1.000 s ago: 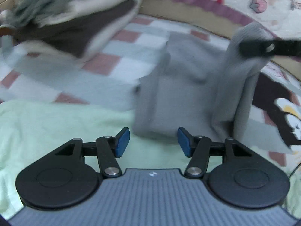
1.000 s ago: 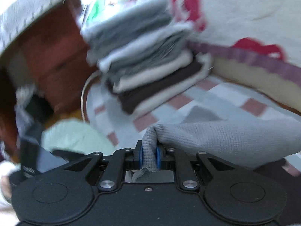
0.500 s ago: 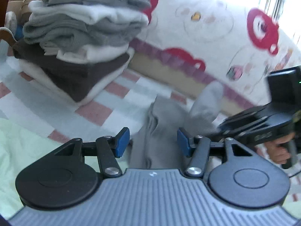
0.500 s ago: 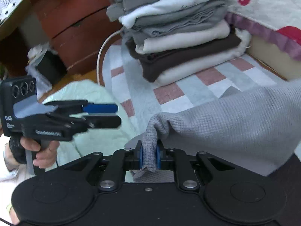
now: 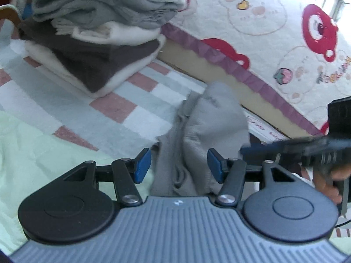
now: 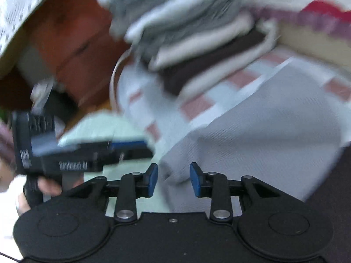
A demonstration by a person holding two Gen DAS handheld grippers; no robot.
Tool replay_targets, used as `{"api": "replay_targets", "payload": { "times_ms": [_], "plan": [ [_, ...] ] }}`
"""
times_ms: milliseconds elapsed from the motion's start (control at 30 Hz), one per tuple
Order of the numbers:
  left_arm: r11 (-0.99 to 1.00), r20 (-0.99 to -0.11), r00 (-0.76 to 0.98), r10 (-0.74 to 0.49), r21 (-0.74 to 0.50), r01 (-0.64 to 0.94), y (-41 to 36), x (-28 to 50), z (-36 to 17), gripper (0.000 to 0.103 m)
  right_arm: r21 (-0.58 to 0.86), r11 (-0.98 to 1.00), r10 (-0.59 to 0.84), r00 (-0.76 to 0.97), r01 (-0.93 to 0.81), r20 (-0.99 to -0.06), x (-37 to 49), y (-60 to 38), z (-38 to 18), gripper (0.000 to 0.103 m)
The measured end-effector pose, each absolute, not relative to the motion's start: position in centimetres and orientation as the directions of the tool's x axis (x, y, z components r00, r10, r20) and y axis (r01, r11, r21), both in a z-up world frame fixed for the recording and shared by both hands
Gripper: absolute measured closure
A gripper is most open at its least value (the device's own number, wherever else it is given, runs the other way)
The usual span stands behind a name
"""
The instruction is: Fold clothes
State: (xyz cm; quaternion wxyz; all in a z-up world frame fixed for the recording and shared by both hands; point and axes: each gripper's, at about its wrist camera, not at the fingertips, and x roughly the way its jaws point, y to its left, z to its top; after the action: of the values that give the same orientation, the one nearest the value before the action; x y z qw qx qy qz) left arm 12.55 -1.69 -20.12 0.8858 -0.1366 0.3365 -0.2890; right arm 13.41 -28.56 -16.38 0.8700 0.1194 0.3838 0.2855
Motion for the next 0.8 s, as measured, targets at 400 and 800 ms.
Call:
{"api": "replay_targets", "payload": {
  "times_ms": [400, 800],
  "plan": [
    [0.862, -0.672, 0.542, -0.505, -0.428, 0.273, -4.0, 14.9, -23.6, 0.077, 0.127, 0.975, 0.218, 0.695, -0.180, -0.686, 23.0, -30.3, -19.8, 0.049],
    [0.907, -0.716, 0.558, -0.420, -0.352, 0.231, -3.2, 13.6, -23.2, 0.068, 0.171, 0.981, 0.177, 0.768, -0.089, -0.615, 23.7, -33.0, -18.8, 0.046]
  ]
}}
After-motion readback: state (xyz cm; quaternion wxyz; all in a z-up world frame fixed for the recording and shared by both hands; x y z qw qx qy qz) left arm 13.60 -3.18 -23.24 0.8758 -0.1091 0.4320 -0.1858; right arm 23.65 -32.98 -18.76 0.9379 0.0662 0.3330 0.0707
